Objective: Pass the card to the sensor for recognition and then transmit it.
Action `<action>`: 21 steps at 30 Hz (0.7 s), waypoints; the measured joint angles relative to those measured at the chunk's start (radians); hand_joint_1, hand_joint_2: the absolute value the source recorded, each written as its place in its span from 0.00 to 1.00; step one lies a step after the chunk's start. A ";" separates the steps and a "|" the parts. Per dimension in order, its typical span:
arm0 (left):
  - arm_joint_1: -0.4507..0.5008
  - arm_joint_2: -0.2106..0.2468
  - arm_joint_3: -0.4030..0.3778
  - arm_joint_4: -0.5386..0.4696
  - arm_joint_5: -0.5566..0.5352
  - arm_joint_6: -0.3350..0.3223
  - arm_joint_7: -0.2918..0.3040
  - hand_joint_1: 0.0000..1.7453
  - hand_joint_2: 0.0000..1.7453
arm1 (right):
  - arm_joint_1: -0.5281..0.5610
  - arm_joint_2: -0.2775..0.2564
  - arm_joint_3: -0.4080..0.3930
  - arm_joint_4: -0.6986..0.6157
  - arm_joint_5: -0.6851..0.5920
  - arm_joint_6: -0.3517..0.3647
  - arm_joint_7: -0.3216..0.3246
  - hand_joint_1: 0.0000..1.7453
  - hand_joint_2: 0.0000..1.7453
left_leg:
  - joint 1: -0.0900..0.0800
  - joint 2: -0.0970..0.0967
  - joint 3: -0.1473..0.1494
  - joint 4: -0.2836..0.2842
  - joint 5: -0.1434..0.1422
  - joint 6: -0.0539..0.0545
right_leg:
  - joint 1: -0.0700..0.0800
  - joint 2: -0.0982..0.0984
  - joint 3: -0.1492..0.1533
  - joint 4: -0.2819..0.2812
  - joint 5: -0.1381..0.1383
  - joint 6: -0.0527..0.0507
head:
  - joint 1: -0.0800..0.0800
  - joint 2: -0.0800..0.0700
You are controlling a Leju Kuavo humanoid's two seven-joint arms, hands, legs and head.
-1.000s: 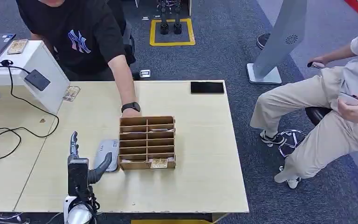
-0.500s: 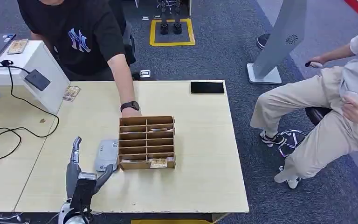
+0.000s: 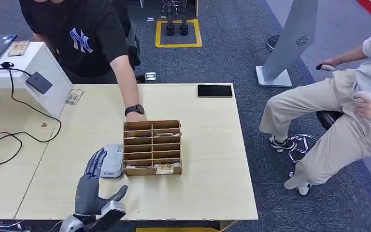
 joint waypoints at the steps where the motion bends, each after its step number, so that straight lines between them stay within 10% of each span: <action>1: 0.000 0.015 -0.020 0.000 -0.047 0.012 0.024 0.00 1.00 | -0.001 0.001 -0.007 -0.002 0.004 0.004 -0.001 0.00 1.00 | 0.000 0.000 0.000 0.000 0.000 0.000 | 0.000 0.000 0.000 0.000 0.000 0.000 | 0.000 0.000; 6: -0.002 0.061 -0.090 0.002 -0.138 0.037 0.084 0.00 1.00 | -0.004 0.001 -0.021 -0.006 0.017 0.011 -0.005 0.00 1.00 | 0.000 0.000 0.000 0.000 0.000 0.000 | 0.000 0.000 0.000 0.000 0.000 0.000 | 0.000 0.000; 21: -0.098 0.120 -0.259 0.118 -0.765 0.095 0.542 0.00 1.00 | -0.022 0.001 -0.047 -0.004 0.051 0.038 -0.028 0.00 1.00 | 0.000 0.000 0.000 0.000 0.000 0.000 | 0.000 0.000 0.000 0.000 0.000 0.000 | 0.000 0.000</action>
